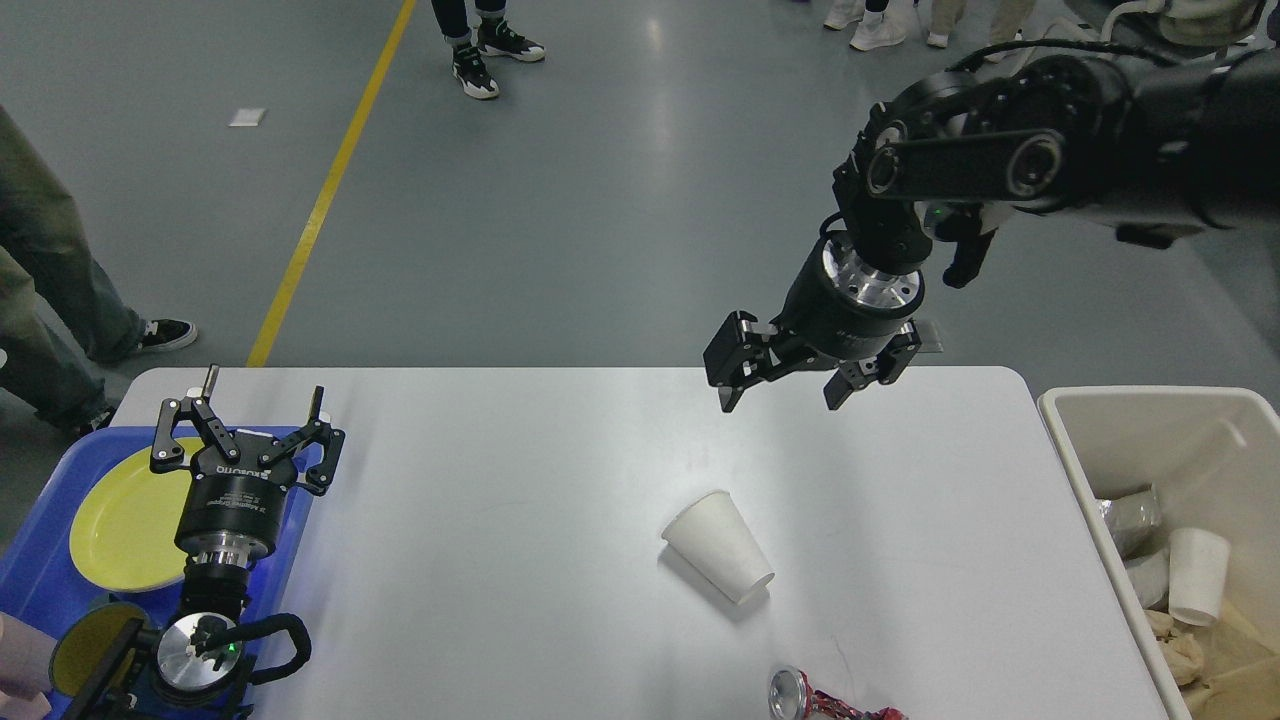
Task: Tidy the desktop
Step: 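Raise the right gripper and move it over the white paper cup, then lower the right gripper and grasp the white paper cup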
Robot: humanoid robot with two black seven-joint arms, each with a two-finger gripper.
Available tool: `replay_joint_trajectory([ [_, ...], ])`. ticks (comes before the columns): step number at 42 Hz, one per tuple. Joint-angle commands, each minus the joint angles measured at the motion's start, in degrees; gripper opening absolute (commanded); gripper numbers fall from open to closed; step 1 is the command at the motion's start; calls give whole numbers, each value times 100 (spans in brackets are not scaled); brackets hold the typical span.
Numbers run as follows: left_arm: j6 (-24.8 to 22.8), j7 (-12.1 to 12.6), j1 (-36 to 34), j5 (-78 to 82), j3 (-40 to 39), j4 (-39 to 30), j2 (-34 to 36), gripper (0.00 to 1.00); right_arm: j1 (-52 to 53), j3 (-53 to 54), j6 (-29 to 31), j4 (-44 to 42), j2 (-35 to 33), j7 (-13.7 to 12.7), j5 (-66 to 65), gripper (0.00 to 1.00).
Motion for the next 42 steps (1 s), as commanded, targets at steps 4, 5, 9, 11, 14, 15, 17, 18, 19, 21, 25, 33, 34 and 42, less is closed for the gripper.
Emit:
replay_joint_trajectory([
  [4,-6,0,1,1,-4,0,0,96,-1335,628,-738,-493,345,44,-2002,99],
  [5,-6,0,1,1,-4,0,0,96,-1440,681,-817,-493,353,44,-2230,99],
  [9,3,0,1,1,-4,0,0,96,-1792,822,-1046,-501,511,44,-2794,99],
  [11,-6,0,1,1,-4,0,0,96,-1924,849,-1169,-501,573,44,-2926,98],
  [14,-6,0,1,1,-4,0,0,96,-2048,884,-1397,-519,626,53,-2980,96],
  [15,3,0,1,1,-4,0,0,96,-2091,884,-1485,-528,643,53,-2997,96],
  [17,3,0,1,1,-4,0,0,96,-2214,884,-1687,-563,705,53,-3015,95],
  [18,-6,0,1,1,-4,0,0,96,-2284,884,-1766,-589,748,53,-3015,95],
  [19,3,0,1,1,-4,0,0,96,-2363,875,-1845,-633,792,53,-3015,95],
  [21,3,0,1,1,-4,0,0,96,-2600,831,-2012,-816,950,53,-3058,95],
  [25,3,0,1,1,-4,0,0,96,-2935,787,-2145,-1133,1100,53,-3304,95],
  [33,-6,0,1,1,-4,0,0,96,-3234,743,-2408,-1292,1153,44,-3489,96],
  [34,-6,0,1,1,-4,0,0,96,-3260,734,-2443,-1310,1162,44,-3489,96],
  [42,-6,0,1,1,-4,0,0,96,-3410,629,-2540,-1582,1188,53,-3489,96],
])
